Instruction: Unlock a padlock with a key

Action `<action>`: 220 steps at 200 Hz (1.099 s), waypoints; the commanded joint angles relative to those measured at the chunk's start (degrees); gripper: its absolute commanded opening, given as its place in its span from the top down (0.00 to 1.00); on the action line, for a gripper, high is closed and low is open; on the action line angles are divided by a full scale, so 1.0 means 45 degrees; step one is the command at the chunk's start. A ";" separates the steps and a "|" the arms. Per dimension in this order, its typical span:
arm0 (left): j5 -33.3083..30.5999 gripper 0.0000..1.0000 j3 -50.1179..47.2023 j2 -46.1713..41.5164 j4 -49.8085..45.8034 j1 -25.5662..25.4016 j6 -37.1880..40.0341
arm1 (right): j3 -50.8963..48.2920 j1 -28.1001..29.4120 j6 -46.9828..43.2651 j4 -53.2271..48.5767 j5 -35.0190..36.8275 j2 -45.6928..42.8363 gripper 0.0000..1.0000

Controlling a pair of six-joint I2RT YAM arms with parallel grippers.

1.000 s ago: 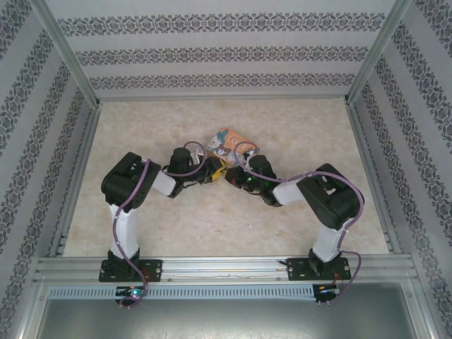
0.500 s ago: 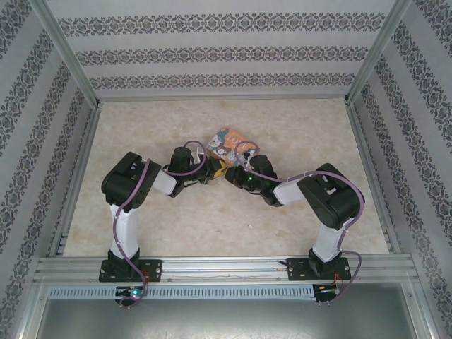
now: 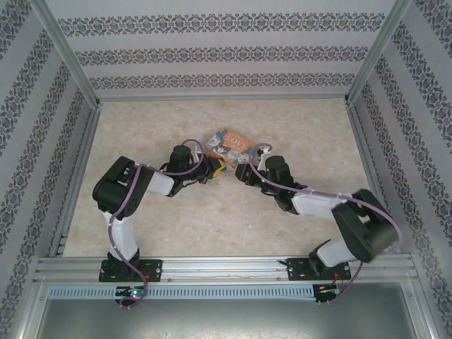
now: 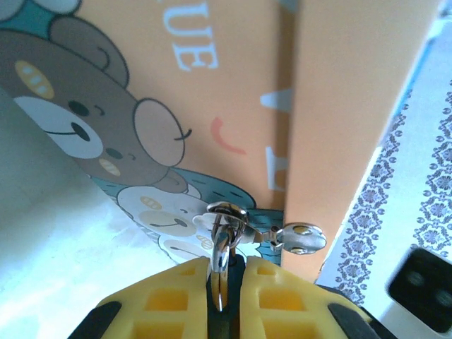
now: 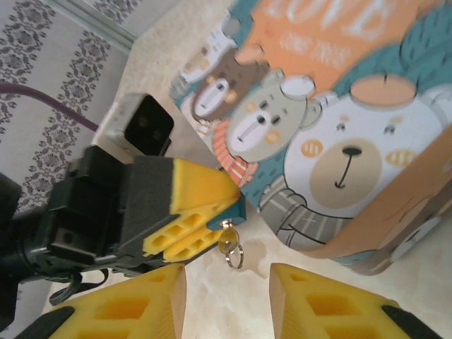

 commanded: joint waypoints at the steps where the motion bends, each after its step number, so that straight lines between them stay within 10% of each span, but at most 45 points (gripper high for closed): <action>1: -0.0183 0.99 -0.0249 -0.0554 0.0011 -0.0174 -0.0585 | -0.0186 0.0491 -0.3793 -0.2023 0.1757 -0.1707 0.63; 78: -0.0847 1.00 -0.0344 -0.1450 -0.1691 -0.0452 -0.1723 | 0.0125 0.2272 -1.4336 -0.4120 0.3827 -0.3719 0.57; 220: -0.1765 1.00 0.1075 -0.3359 -0.7754 -0.1197 -0.3003 | 0.1881 0.2896 -1.8241 -0.4894 0.3255 -0.0910 0.62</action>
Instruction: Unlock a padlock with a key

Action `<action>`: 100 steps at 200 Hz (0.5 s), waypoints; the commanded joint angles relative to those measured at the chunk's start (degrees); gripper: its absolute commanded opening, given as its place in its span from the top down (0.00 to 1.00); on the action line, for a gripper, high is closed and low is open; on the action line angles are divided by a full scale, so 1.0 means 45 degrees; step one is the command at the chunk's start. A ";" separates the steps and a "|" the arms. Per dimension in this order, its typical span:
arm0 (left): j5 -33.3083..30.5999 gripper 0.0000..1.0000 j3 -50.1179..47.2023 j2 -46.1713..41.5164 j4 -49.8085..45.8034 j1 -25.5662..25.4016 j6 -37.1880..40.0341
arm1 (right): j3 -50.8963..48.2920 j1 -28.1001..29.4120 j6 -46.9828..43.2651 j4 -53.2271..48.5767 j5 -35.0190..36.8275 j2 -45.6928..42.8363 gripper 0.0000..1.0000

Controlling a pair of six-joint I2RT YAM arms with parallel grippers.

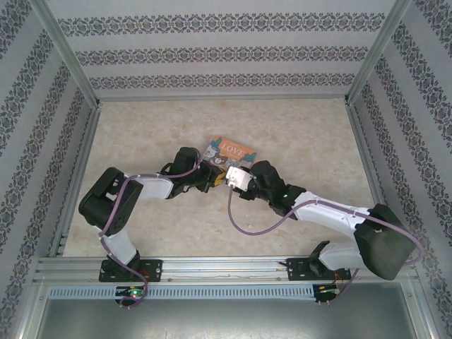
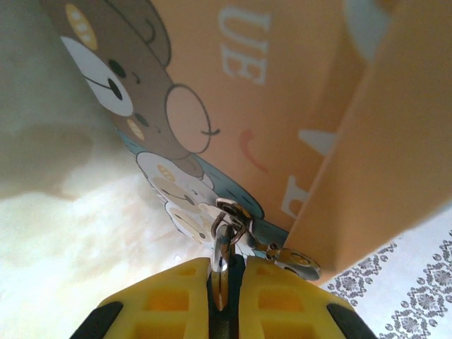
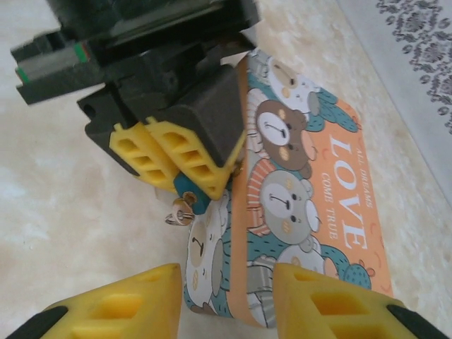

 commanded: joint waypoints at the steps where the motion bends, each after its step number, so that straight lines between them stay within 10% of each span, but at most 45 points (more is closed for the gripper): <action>1: -0.0426 1.00 0.0985 -0.0916 -0.2524 -0.0162 -0.0074 | 0.0484 0.0249 -0.0821 0.0015 -0.0017 0.0451 0.62; 100: -0.0594 1.00 0.0832 -0.1353 -0.2244 -0.0231 -0.0844 | 0.0885 0.0532 -0.1668 0.0682 0.0334 0.1211 0.67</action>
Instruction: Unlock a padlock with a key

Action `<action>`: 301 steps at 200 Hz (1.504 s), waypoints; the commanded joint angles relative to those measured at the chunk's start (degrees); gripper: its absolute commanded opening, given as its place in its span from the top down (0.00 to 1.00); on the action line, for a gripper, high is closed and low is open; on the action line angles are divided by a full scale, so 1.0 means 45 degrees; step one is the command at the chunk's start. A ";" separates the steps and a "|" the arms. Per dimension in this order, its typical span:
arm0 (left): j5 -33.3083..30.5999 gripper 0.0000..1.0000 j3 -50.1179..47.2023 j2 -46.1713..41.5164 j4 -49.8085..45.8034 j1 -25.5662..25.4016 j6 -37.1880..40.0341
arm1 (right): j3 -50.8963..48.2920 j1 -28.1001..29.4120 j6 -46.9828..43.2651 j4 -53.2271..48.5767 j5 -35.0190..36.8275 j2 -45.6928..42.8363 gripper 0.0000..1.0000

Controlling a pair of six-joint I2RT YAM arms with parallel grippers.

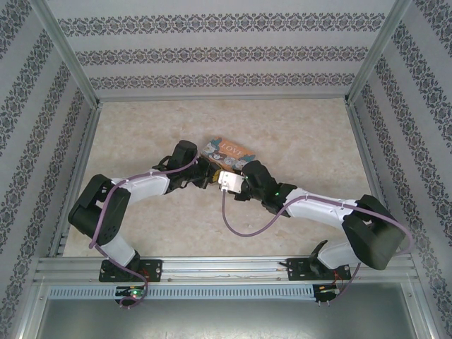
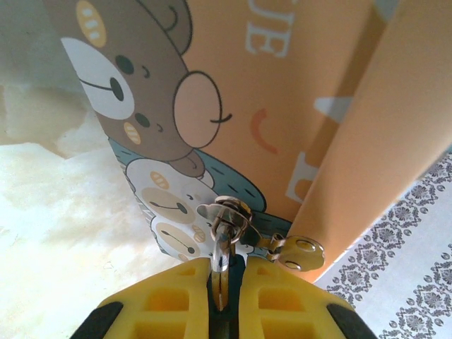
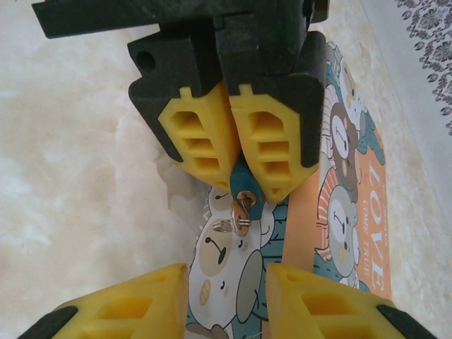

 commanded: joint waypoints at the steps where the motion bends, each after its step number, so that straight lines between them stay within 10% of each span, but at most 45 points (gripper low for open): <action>1: -0.0040 1.00 -0.0033 -0.0242 0.0363 -0.0221 -0.0403 | 0.0380 0.0158 -0.0423 0.0469 0.0284 0.0178 0.67; 301: -0.0068 1.00 -0.0042 -0.0165 0.0727 -0.0423 -0.0437 | 0.0306 0.0217 -0.0333 0.0796 0.0919 0.0529 0.80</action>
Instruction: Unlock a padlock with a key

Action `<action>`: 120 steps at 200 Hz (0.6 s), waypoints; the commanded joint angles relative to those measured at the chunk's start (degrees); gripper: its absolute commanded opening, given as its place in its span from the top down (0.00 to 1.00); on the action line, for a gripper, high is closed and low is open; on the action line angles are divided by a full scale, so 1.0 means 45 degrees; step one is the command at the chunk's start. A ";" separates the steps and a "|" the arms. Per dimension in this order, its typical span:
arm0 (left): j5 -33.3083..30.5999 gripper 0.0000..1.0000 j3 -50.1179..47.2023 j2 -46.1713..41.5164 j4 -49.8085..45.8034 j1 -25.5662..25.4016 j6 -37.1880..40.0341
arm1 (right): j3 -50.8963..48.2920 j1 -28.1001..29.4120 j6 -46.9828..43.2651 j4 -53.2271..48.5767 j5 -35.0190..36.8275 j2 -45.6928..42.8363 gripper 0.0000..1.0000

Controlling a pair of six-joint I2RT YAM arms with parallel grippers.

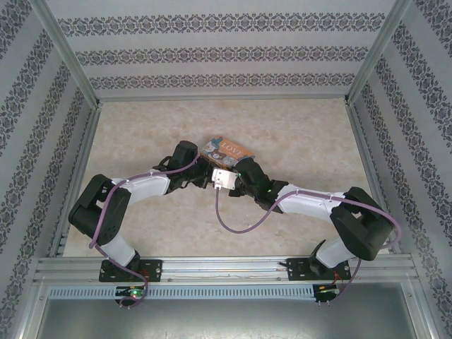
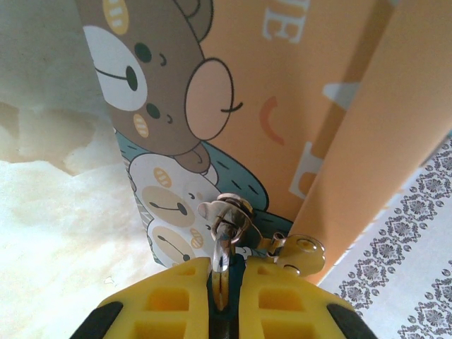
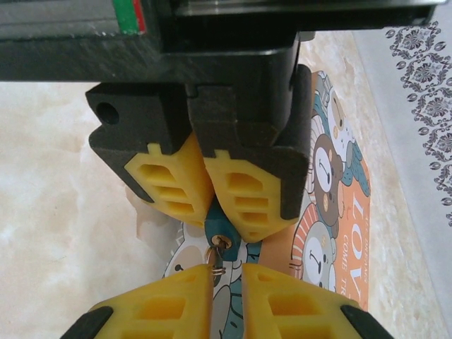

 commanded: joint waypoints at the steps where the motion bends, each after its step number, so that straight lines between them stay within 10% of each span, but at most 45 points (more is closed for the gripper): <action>1: 0.0522 1.00 -0.0018 -0.0160 0.0725 -0.0359 -0.0311 | -0.0464 0.0032 0.0330 0.0026 0.0328 -0.0701 0.80; 120: 0.0519 1.00 -0.0013 -0.0053 0.0786 -0.0347 -0.0331 | -0.0420 0.0286 0.0083 -0.0129 0.0552 -0.0647 0.76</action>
